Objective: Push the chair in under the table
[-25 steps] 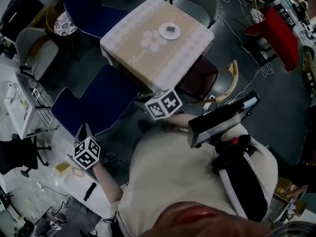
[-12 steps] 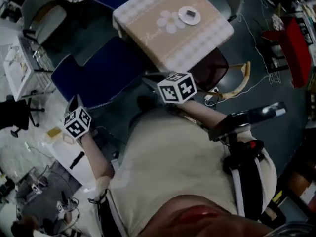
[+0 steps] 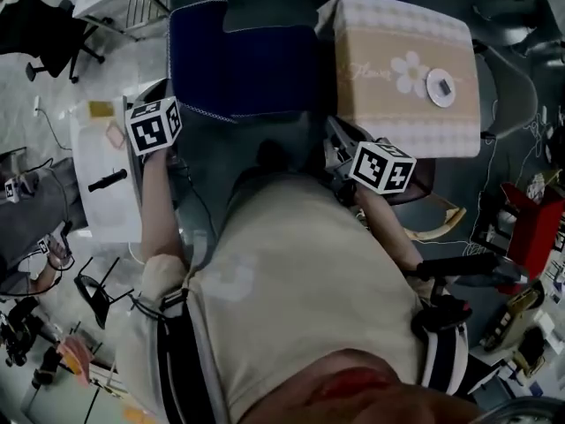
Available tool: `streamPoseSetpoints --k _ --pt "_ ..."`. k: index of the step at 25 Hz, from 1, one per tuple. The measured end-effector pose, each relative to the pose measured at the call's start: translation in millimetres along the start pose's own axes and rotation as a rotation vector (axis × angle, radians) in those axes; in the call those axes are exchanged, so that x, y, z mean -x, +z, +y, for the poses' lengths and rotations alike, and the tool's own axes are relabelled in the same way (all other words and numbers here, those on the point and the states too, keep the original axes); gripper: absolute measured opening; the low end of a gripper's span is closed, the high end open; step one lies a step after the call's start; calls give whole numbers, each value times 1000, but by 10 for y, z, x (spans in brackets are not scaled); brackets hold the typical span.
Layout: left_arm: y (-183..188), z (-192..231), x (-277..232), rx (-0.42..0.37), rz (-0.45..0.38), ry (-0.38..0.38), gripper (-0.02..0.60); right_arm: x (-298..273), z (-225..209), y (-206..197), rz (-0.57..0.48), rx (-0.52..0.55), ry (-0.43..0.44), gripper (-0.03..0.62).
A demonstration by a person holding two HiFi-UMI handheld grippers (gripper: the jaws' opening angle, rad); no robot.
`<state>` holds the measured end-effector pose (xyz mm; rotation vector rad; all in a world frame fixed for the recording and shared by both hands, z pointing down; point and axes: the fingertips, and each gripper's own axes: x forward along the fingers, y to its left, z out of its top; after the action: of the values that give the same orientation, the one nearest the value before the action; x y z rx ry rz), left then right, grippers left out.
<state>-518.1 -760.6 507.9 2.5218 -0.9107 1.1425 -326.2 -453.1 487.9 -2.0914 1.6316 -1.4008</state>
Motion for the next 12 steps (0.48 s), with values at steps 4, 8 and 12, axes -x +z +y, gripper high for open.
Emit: streamPoseSetpoints --k 4,8,12 --pt "-158 227 -111 91 30 2 11 -130 101 20 35 27 11 12" --pt "-216 170 -348 187 66 -91 269 -181 53 42 55 31 0 12" --pt "-317 204 -674 195 146 -105 324 -182 -18 32 65 3 -15 12"
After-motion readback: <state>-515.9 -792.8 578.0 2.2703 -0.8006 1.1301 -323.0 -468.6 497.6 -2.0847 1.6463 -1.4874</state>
